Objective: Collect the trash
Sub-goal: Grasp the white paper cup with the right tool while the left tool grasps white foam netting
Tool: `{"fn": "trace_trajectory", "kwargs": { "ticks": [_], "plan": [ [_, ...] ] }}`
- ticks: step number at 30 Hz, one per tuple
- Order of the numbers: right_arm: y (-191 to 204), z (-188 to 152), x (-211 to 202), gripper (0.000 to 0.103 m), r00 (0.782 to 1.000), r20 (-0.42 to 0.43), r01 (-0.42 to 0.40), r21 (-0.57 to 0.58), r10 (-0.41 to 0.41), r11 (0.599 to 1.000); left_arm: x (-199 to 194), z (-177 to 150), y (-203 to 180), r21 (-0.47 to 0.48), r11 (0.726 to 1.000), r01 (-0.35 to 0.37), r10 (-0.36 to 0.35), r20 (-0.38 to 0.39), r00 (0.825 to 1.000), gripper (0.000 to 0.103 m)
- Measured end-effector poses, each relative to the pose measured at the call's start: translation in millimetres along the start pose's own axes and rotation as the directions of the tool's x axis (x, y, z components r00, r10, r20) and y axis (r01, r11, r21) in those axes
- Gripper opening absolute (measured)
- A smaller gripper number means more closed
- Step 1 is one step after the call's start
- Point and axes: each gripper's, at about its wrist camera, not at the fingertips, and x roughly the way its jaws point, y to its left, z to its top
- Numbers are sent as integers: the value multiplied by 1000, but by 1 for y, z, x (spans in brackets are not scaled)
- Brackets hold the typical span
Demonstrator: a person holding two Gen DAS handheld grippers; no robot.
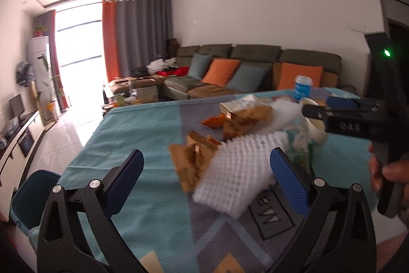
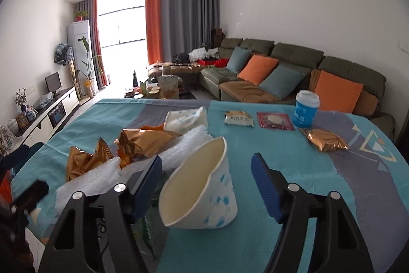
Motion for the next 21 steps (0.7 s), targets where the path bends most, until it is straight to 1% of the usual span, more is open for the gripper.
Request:
{"fn": "trace_trajectory", "kwargs": {
  "ticks": [1, 2, 3, 4, 6, 7, 8, 9, 10, 11, 12, 14, 17, 19, 21],
  "plan": [
    [-4, -1, 2, 61, 1000, -11, -3, 13, 3, 1000, 3, -2, -4, 13, 1000, 12, -12, -9, 1000, 95],
    [-7, -1, 2, 56, 1000, -20, -6, 22, 7, 1000, 7, -4, -7, 27, 999, 28, -27, -24, 999, 90],
    [-10, -2, 3, 52, 999, -33, -8, 33, 9, 999, 10, -7, -12, 41, 998, 48, -46, -39, 998, 87],
    [-13, -2, 4, 49, 999, -42, -12, 41, 14, 999, 14, -8, -16, 53, 997, 52, -50, -49, 998, 84],
    [-19, -3, 8, 39, 997, -70, -24, 65, 29, 998, 22, -11, -20, 70, 995, 70, -65, -73, 995, 77],
    [-21, -4, 8, 37, 996, -78, -28, 73, 33, 997, 24, -13, -22, 76, 994, 79, -72, -85, 994, 69],
    [-25, -5, 9, 30, 995, -89, -37, 88, 45, 995, 29, -13, -22, 83, 993, 80, -71, -100, 992, 63],
    [-27, -5, 9, 21, 994, -101, -42, 94, 52, 995, 34, -14, -23, 89, 992, 84, -74, -116, 991, 58],
    [-29, -6, 10, 18, 992, -111, -50, 100, 61, 994, 38, -15, -23, 88, 992, 92, -80, -130, 988, 46],
    [-32, -6, 10, 13, 991, -116, -55, 108, 68, 993, 41, -15, -22, 77, 991, 106, -93, -147, 985, 32],
    [-34, -6, 10, 6, 990, -122, -63, 118, 78, 991, 44, -16, -21, 66, 991, 118, -107, -161, 981, 26],
    [-38, -6, 7, 4, 988, -125, -73, 132, 89, 989, 50, -17, -19, 55, 991, 122, -111, -172, 979, 10],
    [-42, -2, -1, 3, 991, -105, -75, 128, 88, 989, 47, -15, -16, 37, 989, 143, -136, -153, 979, 1],
    [-42, 4, -10, 3, 993, -78, -77, 118, 87, 990, 43, -13, -13, 35, 989, 144, -138, -134, 981, 1],
    [-43, 10, -18, 3, 995, -51, -77, 110, 83, 991, 36, -11, -11, 42, 986, 160, -154, -114, 981, 1]
  ]
}}
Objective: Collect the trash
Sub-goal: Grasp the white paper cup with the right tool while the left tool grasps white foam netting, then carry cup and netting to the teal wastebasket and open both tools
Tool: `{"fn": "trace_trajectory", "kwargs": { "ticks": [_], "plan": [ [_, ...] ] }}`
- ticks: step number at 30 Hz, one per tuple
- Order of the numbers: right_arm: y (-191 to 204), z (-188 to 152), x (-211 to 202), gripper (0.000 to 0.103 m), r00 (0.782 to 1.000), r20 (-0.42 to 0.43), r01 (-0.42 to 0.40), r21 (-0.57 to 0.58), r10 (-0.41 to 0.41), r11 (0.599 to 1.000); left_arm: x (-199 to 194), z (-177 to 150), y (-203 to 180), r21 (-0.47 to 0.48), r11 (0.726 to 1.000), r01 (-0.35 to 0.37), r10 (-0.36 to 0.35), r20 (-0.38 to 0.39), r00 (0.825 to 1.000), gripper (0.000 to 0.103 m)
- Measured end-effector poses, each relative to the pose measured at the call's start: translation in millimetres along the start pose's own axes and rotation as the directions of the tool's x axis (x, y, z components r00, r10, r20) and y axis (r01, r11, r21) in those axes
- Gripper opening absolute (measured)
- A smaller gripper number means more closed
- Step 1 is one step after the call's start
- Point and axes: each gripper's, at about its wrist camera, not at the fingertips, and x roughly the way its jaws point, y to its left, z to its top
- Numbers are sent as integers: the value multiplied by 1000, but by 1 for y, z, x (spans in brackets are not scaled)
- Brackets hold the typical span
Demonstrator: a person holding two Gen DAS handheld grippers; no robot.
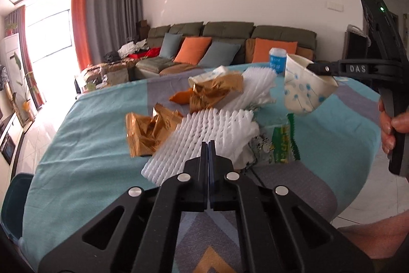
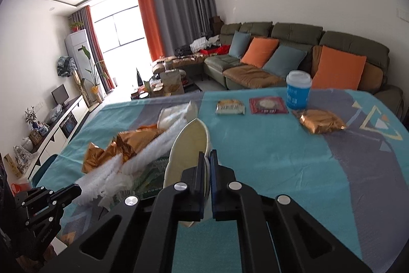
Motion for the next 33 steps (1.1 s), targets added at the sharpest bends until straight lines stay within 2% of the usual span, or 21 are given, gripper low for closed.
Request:
{"fn": "trace_trajectory", "kwargs": {
  "ticks": [1, 2, 4, 5, 7, 9, 12, 14, 17, 23, 26, 31, 33],
  "plan": [
    [-1, 2, -3, 3, 1000, 8, -2, -2, 2, 1000, -1, 0, 2, 4, 1000, 7, -7, 5, 1000, 6],
    [0, 6, -7, 3, 1000, 21, -2, -5, 2, 1000, -1, -1, 2, 17, 999, 33, -33, 4, 999, 31],
    [2, 10, -12, 3, 999, 38, -10, -12, 10, 1000, -5, -5, 0, 54, 999, -2, 1, 22, 1000, 64],
    [3, 11, -14, 3, 999, 44, -14, -14, 15, 1000, -4, -5, -2, 78, 997, -2, 0, 22, 1000, 66],
    [6, 14, -17, 3, 998, 55, -27, -19, 28, 999, 1, -7, -6, 117, 993, -6, 6, 1, 1000, 63],
    [9, 16, -20, 3, 997, 61, -41, -21, 42, 999, 15, -8, -7, 133, 991, -6, 12, -43, 999, 55],
    [13, 18, -24, 3, 995, 72, -64, -24, 66, 998, 33, -10, -4, 127, 992, -20, 35, -116, 993, 33],
    [17, 19, -26, 3, 994, 78, -79, -33, 81, 996, 39, -12, 2, 101, 995, -19, 32, -134, 990, 22],
    [22, 21, -27, 3, 990, 85, -109, -40, 112, 993, 37, -8, 9, 67, 998, -14, 22, -122, 992, 14],
    [43, 30, -27, 3, 968, 94, -227, -53, 231, 972, 13, 0, 27, -16, 1000, 5, -6, -53, 999, 12],
    [57, 36, -23, 3, 953, 96, -283, -72, 289, 956, -8, 6, 42, -73, 996, 44, -44, -1, 999, 12],
    [86, 45, -11, 3, 917, 69, -387, -93, 393, 918, -42, 11, 68, -154, 988, 26, -20, 38, 999, 12],
    [106, 50, -4, 3, 899, 56, -427, -118, 435, 897, -53, 11, 79, -181, 983, -10, 19, 48, 999, 12]
  ]
}}
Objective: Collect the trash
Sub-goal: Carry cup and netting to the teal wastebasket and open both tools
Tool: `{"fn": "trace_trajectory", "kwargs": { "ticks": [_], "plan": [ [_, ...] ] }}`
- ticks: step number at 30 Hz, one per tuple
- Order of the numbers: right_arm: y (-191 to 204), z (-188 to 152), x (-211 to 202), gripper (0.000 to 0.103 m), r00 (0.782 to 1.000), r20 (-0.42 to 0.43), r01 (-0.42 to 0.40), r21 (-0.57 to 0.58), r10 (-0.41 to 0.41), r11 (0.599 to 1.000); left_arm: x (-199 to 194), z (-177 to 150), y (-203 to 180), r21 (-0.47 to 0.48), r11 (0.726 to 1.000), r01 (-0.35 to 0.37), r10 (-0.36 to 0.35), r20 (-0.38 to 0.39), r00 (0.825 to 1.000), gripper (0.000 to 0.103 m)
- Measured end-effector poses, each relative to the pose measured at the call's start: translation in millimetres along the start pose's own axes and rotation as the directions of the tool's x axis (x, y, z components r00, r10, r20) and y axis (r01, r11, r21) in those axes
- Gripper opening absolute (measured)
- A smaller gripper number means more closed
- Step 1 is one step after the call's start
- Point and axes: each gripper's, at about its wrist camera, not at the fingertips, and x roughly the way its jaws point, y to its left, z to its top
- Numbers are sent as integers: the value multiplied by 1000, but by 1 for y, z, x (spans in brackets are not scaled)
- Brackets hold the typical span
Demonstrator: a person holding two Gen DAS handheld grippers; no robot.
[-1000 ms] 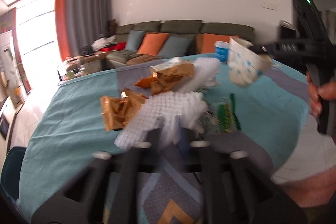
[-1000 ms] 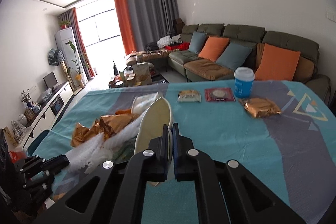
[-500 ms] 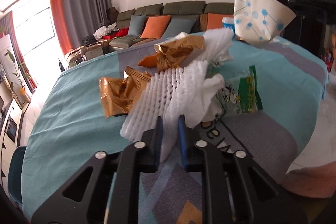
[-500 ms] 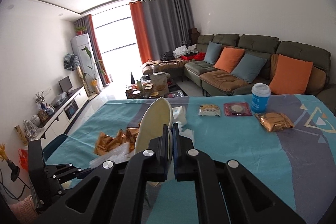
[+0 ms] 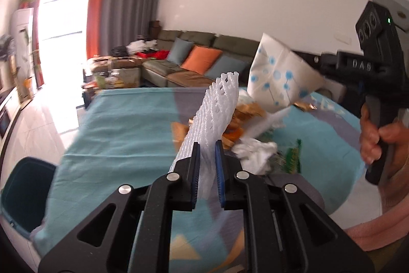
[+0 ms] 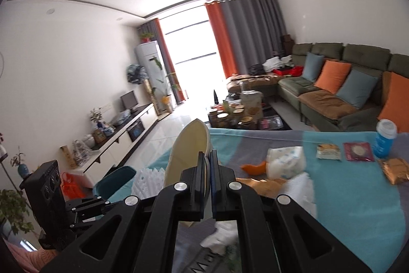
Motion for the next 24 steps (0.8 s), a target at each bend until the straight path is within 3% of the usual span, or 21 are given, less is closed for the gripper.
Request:
{"fn": "trace_trajectory", "kwargs": {
  "ticks": [4, 6, 10, 14, 19, 24],
  "plan": [
    [26, 11, 36, 3, 994, -27, -106, -31, 106, 994, -21, 1, 34, -47, 992, -113, 114, 14, 993, 12],
    [39, 13, 55, 3, 986, -50, -159, -33, 157, 987, -34, -2, 55, -76, 978, -196, 197, 10, 980, 12],
    [74, 17, 102, 3, 956, -107, -277, -36, 272, 960, -50, -5, 101, -139, 937, -322, 322, -22, 947, 12],
    [118, 19, 147, 3, 915, -165, -378, -33, 368, 925, -60, -14, 157, -198, 876, -440, 433, -79, 898, 12],
    [165, 13, 200, 3, 864, -261, -450, -16, 431, 893, -63, -30, 208, -232, 819, -525, 505, -142, 851, 12],
    [191, -4, 241, 3, 835, -325, -468, 7, 444, 884, -63, -45, 245, -250, 785, -566, 531, -200, 824, 12]
  ]
}}
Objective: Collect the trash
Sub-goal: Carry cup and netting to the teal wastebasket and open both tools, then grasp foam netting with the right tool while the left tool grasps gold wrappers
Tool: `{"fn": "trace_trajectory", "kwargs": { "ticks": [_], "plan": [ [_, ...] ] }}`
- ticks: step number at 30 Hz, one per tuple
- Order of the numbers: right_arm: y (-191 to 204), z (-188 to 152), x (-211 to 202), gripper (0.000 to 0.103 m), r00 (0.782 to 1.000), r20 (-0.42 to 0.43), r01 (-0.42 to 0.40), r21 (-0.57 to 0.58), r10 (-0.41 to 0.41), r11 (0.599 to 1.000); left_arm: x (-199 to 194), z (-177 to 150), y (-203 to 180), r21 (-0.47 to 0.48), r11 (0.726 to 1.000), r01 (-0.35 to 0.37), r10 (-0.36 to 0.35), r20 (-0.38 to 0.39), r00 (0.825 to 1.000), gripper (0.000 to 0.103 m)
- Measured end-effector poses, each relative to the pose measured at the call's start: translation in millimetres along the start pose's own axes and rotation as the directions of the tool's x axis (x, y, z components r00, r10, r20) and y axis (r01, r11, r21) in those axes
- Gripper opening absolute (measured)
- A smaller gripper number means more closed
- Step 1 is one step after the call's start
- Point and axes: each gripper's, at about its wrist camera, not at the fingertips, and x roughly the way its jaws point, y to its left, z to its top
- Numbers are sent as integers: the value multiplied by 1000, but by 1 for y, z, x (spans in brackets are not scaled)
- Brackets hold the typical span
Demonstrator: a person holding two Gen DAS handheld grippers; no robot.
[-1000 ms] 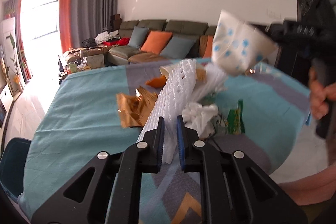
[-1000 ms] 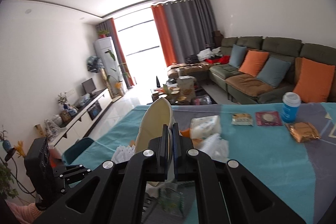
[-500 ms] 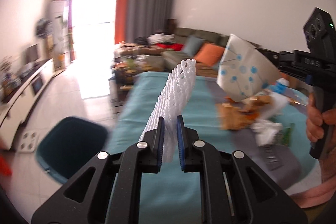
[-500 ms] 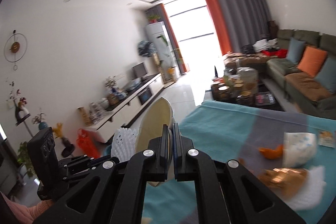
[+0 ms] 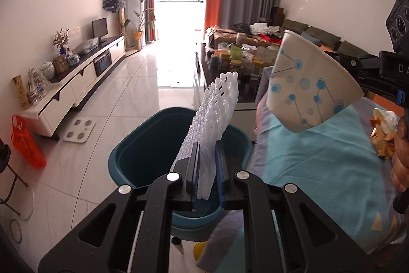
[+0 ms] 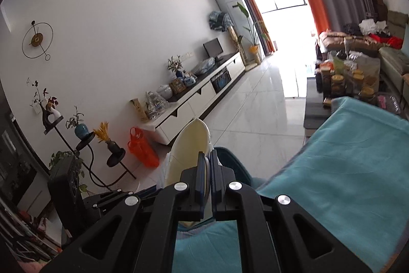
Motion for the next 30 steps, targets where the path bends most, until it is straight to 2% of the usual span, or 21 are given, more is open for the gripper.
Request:
{"fn": "trace_trajectory", "kwargs": {
  "ticks": [8, 14, 18, 20, 24, 25, 28, 30],
  "plan": [
    [4, -11, 83, 3, 986, -165, 41, 7, -39, 999, 46, -6, 21, -42, 998, -45, 42, -74, 996, 13],
    [7, -21, 121, 3, 962, -265, 70, 5, -66, 998, 77, -12, 33, -53, 996, -67, 60, -130, 990, 16],
    [9, -25, 135, 10, 948, -312, 73, 11, -66, 997, 95, -16, 35, -62, 995, -73, 63, -149, 987, 20],
    [9, -25, 137, 10, 945, -321, 75, 12, -67, 997, 99, -19, 32, -69, 995, -74, 63, -153, 986, 28],
    [8, -24, 128, 22, 949, -306, 83, 16, -74, 996, 100, -24, 37, -93, 993, -78, 64, -151, 987, 41],
    [6, -24, 126, 22, 951, -300, 85, 19, -76, 996, 99, -23, 38, -95, 992, -84, 70, -149, 986, 44],
    [2, -21, 108, 22, 960, -270, 80, 40, -66, 996, 76, -25, 29, -106, 991, -87, 75, -119, 990, 49],
    [2, -19, 95, 22, 967, -246, 72, 39, -60, 997, 59, -19, 23, -98, 992, -79, 73, -68, 995, 54]
  ]
}}
